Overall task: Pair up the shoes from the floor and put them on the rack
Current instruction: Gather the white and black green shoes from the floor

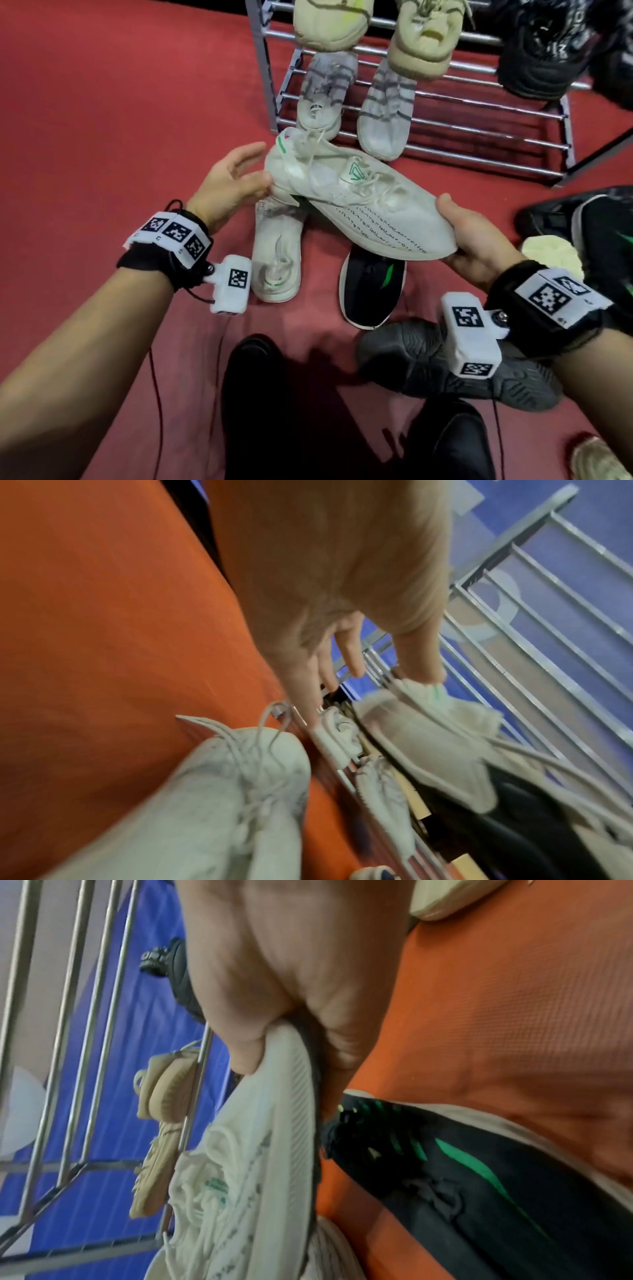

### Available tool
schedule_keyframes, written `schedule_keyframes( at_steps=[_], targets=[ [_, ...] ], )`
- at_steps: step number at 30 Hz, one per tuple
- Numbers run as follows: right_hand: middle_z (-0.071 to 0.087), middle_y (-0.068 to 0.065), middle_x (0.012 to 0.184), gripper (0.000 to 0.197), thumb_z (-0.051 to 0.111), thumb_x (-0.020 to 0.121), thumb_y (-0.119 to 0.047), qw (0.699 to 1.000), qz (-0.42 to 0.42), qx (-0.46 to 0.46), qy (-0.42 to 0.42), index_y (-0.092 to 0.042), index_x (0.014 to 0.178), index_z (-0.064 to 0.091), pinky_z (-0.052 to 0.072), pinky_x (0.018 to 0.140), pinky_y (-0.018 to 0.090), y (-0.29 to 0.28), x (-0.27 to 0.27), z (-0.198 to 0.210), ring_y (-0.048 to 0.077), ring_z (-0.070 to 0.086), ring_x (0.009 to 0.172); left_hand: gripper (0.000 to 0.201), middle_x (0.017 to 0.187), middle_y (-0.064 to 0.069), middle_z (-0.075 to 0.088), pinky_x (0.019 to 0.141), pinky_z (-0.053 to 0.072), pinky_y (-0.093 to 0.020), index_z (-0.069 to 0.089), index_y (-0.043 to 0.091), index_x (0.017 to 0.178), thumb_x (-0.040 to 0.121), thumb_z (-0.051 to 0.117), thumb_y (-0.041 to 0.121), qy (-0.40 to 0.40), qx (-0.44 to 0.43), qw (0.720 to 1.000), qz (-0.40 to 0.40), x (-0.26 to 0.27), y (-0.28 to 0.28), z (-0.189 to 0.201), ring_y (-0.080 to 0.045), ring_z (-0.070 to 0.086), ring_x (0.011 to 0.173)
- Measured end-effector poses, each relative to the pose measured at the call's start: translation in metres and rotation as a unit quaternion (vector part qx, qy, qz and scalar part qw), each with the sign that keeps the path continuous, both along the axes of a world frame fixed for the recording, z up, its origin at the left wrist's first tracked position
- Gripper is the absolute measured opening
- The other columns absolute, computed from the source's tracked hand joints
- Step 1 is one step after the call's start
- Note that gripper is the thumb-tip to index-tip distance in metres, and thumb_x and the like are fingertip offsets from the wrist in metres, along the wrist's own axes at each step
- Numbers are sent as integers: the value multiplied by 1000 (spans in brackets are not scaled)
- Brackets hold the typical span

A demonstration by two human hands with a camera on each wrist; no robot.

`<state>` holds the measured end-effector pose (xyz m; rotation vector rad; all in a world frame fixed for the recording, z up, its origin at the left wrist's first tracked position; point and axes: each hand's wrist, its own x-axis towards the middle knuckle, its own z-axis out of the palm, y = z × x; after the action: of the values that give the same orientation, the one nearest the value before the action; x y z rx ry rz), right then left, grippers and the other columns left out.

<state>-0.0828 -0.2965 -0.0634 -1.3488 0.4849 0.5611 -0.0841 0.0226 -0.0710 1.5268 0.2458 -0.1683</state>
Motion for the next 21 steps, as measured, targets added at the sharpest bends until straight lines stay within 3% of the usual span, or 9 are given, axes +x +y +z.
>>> schedule_keyframes(
  at_steps=[3, 5, 7, 9, 10, 11, 13, 17, 21],
  targets=[
    [75, -2, 74, 32, 38, 100, -36, 997, -71, 23, -17, -12, 103, 60, 54, 51, 20, -20, 0, 1, 9, 72, 66, 30, 103, -3, 60, 66, 49, -20, 61, 10, 112, 88, 60, 29, 61, 237, 966, 83, -2, 7, -28, -10, 53, 85],
    [76, 0, 77, 34, 35, 100, -37, 993, -107, 50, -21, -12, 105, 58, 55, 53, 21, -34, -1, 1, 11, 73, 70, 45, 79, -14, 61, 67, 51, -35, 64, 4, 87, 78, 60, 48, 134, 321, 935, 75, -9, 9, -49, -18, 52, 70],
    [76, 1, 79, 37, 34, 100, -39, 986, -148, 76, -21, -13, 106, 58, 56, 54, 22, -48, -3, 0, 11, 73, 72, 57, 63, -12, 56, 58, 49, -37, 57, 4, 67, 69, 65, 61, 213, 321, 921, 59, -22, -5, -61, -20, 52, 58],
    [75, -1, 75, 37, 33, 100, -41, 979, -183, 83, -15, -13, 102, 58, 57, 54, 23, -60, -3, -2, 10, 72, 69, 83, 75, -14, 63, 65, 51, -35, 60, 2, 76, 52, 62, 81, 266, 361, 894, 21, -29, -26, -67, -27, 61, 69],
    [75, -2, 72, 37, 33, 100, -40, 977, -198, 81, -14, -13, 98, 58, 58, 56, 24, -64, -3, -3, 9, 72, 66, 105, 100, -19, 64, 81, 52, -40, 60, -3, 100, 47, 58, 87, 280, 401, 872, -3, -31, -37, -68, -33, 62, 93],
    [74, -3, 69, 35, 34, 100, -39, 974, -213, 79, -15, -13, 95, 57, 59, 59, 25, -68, -3, -3, 8, 71, 64, 120, 123, -22, 55, 98, 45, -44, 48, -6, 123, 48, 57, 88, 295, 440, 848, -21, -29, -44, -70, -36, 53, 115],
    [73, -2, 65, 33, 36, 101, -36, 968, -236, 79, -15, -12, 91, 56, 59, 62, 27, -74, -3, -5, 8, 71, 61, 130, 141, -24, 35, 111, 31, -44, 25, -8, 139, 54, 59, 84, 311, 485, 816, -32, -27, -56, -69, -37, 35, 132],
    [75, -1, 72, 32, 42, 99, -36, 962, -265, 66, 3, -9, 103, 58, 60, 60, 31, -82, -3, -19, 10, 72, 67, 124, 134, -24, 37, 106, 30, -38, 25, -14, 132, 57, 63, 77, 291, 570, 766, -62, -25, -67, -68, -36, 36, 127],
    [75, -2, 76, 30, 44, 98, -37, 956, -286, 57, 20, -11, 103, 58, 58, 55, 27, -91, -1, -33, 11, 72, 70, 109, 129, -22, 40, 102, 33, -37, 31, -11, 125, 60, 71, 67, 266, 579, 770, -32, -29, -73, -70, -35, 40, 123]
  ],
)
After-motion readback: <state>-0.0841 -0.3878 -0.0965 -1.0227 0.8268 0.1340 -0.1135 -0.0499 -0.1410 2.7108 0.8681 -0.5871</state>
